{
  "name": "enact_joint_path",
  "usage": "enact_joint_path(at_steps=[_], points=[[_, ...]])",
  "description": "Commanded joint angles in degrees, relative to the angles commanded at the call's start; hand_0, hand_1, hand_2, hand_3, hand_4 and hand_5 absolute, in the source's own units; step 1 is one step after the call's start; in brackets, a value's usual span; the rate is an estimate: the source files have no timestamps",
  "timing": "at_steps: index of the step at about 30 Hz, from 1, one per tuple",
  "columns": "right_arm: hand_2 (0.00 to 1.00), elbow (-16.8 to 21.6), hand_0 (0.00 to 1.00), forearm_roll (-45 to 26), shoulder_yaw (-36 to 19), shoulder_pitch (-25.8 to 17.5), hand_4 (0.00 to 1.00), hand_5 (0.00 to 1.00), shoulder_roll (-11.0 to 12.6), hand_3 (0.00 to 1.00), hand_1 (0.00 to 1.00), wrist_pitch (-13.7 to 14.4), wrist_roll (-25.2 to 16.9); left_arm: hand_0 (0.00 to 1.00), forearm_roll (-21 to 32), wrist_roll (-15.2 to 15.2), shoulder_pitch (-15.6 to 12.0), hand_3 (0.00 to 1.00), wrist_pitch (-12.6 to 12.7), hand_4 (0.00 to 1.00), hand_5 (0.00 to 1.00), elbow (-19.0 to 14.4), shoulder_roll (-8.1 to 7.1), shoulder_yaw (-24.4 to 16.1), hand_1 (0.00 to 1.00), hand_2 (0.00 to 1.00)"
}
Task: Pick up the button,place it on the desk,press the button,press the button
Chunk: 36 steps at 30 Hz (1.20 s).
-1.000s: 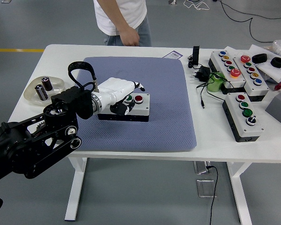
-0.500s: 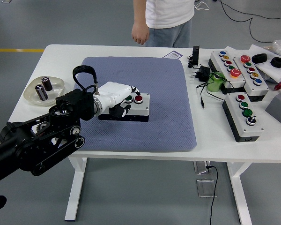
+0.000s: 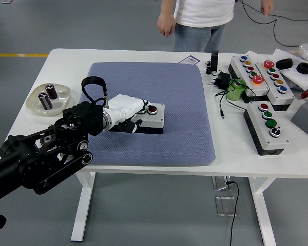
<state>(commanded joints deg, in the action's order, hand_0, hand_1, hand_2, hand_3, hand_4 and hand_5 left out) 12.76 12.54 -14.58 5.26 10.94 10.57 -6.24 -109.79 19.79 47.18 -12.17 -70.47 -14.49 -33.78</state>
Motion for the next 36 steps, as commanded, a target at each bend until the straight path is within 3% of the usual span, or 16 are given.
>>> enact_joint_path(at_steps=[10, 16, 23, 30, 36], points=[[0.745, 0.0, 0.73, -0.2, 0.2, 0.0, 0.453, 0.292, 0.0, 0.693, 0.697, 0.0, 0.0, 0.055, -0.4, 0.0, -0.2, 0.849, 0.2, 0.478, 0.002, -0.3, 0.15, -0.6, 0.002, 0.028], [0.745, -0.1, 0.73, -0.2, 0.1, -0.1, 0.452, 0.292, 0.0, 0.692, 0.697, 0.0, 0.0, 0.055, -1.6, 0.2, -0.8, 0.849, 0.5, 0.48, 0.002, -2.2, -0.17, -5.1, 0.002, 0.027], [0.745, -0.1, 0.73, -0.5, 0.3, -0.2, 0.452, 0.294, 0.0, 0.692, 0.696, 0.0, 0.0, 0.054, -2.7, 0.5, -1.8, 0.848, -1.9, 0.48, 0.002, -4.4, -1.42, -9.1, 0.002, 0.027], [0.745, -0.1, 0.73, -0.5, 0.3, -0.3, 0.452, 0.294, -0.1, 0.692, 0.696, 0.0, 0.0, 0.056, -2.6, 0.3, -3.1, 0.843, -3.3, 0.483, 0.002, -5.5, -2.5, -8.9, 0.002, 0.028], [0.745, -0.1, 0.73, -0.6, 0.6, -0.2, 0.451, 0.295, -0.2, 0.691, 0.696, 0.0, 0.1, 0.057, -2.2, 0.2, -3.4, 0.836, -3.5, 0.487, 0.002, -5.4, -2.46, -7.7, 0.002, 0.029]])
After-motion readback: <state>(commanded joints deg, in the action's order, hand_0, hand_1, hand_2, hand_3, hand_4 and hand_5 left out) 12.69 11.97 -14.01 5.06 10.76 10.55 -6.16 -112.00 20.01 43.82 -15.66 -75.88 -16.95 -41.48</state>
